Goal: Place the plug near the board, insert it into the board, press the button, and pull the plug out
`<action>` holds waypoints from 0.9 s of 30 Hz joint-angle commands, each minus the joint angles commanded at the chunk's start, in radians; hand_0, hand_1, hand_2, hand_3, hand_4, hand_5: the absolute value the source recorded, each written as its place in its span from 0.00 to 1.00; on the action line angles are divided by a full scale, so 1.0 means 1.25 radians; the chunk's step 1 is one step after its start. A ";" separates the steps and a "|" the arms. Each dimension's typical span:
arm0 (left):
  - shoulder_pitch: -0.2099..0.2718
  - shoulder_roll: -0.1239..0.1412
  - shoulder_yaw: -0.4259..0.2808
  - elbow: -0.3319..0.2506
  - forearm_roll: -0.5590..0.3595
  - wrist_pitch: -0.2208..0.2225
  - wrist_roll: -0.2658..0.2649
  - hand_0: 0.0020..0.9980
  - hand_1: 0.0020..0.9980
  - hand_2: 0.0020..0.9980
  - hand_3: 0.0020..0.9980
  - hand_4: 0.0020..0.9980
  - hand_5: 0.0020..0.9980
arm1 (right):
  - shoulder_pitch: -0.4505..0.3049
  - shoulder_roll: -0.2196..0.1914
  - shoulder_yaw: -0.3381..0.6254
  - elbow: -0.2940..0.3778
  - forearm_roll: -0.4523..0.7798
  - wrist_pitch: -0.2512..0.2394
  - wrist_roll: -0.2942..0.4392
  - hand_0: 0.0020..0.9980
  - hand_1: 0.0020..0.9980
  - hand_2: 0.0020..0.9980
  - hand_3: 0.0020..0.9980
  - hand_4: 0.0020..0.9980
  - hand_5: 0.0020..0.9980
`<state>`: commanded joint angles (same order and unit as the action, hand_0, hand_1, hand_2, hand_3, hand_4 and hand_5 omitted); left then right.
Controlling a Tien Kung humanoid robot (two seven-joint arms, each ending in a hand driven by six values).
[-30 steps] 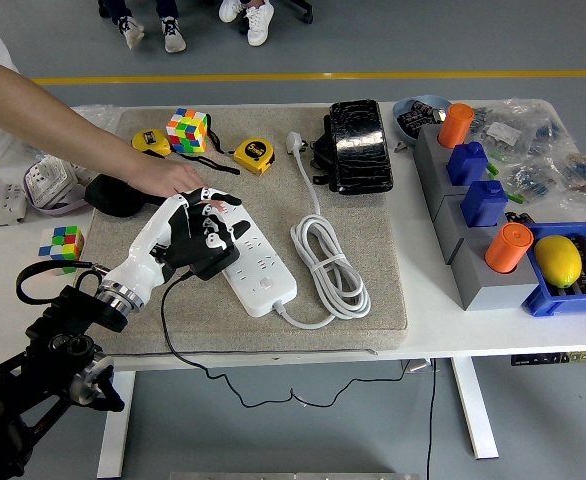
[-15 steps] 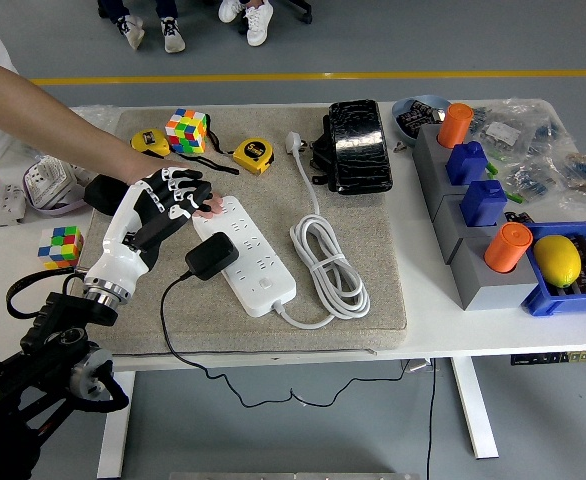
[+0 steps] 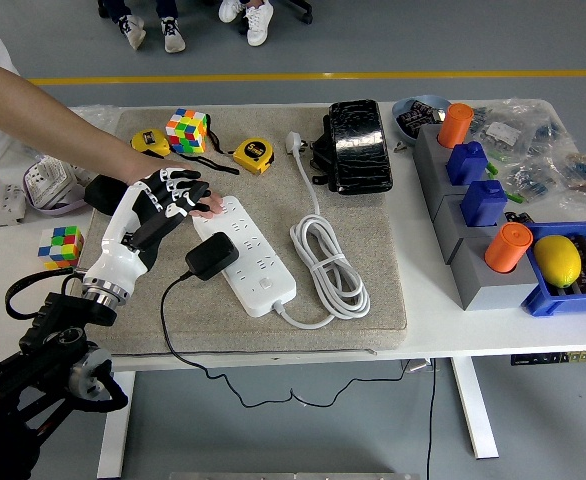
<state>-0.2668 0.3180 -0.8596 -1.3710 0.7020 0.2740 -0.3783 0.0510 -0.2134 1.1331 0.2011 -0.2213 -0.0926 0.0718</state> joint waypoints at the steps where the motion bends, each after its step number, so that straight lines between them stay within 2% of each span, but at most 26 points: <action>1: 0.000 0.000 0.000 0.000 0.000 0.000 0.000 0.46 0.57 0.54 0.55 0.91 0.36 | 0.000 0.000 0.000 0.000 0.001 0.000 0.000 0.48 0.58 0.53 0.51 0.85 0.35; 7: 0.002 0.002 0.000 -0.001 0.001 -0.002 0.003 0.46 0.57 0.54 0.55 0.91 0.36 | -0.001 -0.001 -0.001 0.000 0.000 0.000 0.000 0.48 0.58 0.53 0.51 0.85 0.35; 10: 0.003 0.003 -0.005 -0.008 0.035 -0.008 0.017 0.46 0.57 0.54 0.55 0.91 0.36 | -0.001 -0.001 0.000 0.001 -0.002 0.000 0.000 0.48 0.58 0.53 0.51 0.85 0.35; 11: 0.005 0.005 -0.009 -0.015 0.062 -0.015 0.033 0.25 0.32 0.39 0.58 0.90 0.33 | -0.002 -0.001 0.001 0.001 -0.002 0.000 0.000 0.48 0.58 0.53 0.51 0.85 0.35; 12: 0.007 0.006 -0.014 -0.023 0.089 -0.020 0.050 0.25 0.32 0.39 0.58 0.90 0.33 | -0.002 -0.001 0.001 0.001 -0.003 0.000 0.000 0.48 0.58 0.53 0.51 0.85 0.35; 16: 0.013 0.016 -0.044 -0.082 0.224 -0.075 0.156 0.25 0.32 0.39 0.58 0.90 0.33 | -0.004 0.000 0.002 0.001 -0.003 0.000 0.000 0.48 0.58 0.53 0.51 0.85 0.35; 17: 0.014 0.018 -0.052 -0.098 0.256 -0.092 0.184 0.13 0.16 0.20 0.66 0.75 0.00 | -0.005 0.000 0.002 0.000 -0.004 0.000 0.000 0.48 0.58 0.53 0.51 0.85 0.35; 20: 0.012 0.021 -0.068 -0.143 0.354 -0.156 0.278 0.13 0.16 0.20 0.66 0.75 0.00 | -0.004 0.001 0.003 0.000 -0.004 0.001 0.000 0.48 0.58 0.53 0.51 0.85 0.35; 22: 0.011 0.022 -0.074 -0.173 0.427 -0.219 0.351 0.13 0.16 0.20 0.66 0.75 0.00 | -0.003 0.002 0.005 0.000 -0.004 0.001 0.000 0.48 0.58 0.53 0.51 0.85 0.35; 23: 0.010 0.022 -0.074 -0.180 0.458 -0.244 0.380 0.06 0.08 0.13 0.86 0.76 0.00 | -0.003 0.002 0.005 0.000 -0.004 0.001 0.000 0.48 0.58 0.53 0.51 0.85 0.35; 27: 0.004 0.021 -0.065 -0.195 0.590 -0.329 0.506 0.06 0.08 0.13 0.86 0.76 0.00 | -0.003 0.002 0.009 0.001 -0.005 0.001 0.000 0.48 0.58 0.53 0.51 0.85 0.35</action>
<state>-0.2621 0.3445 -0.9409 -1.6148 1.4393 -0.1376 0.2539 0.0474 -0.2106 1.1440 0.2018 -0.2278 -0.0911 0.0714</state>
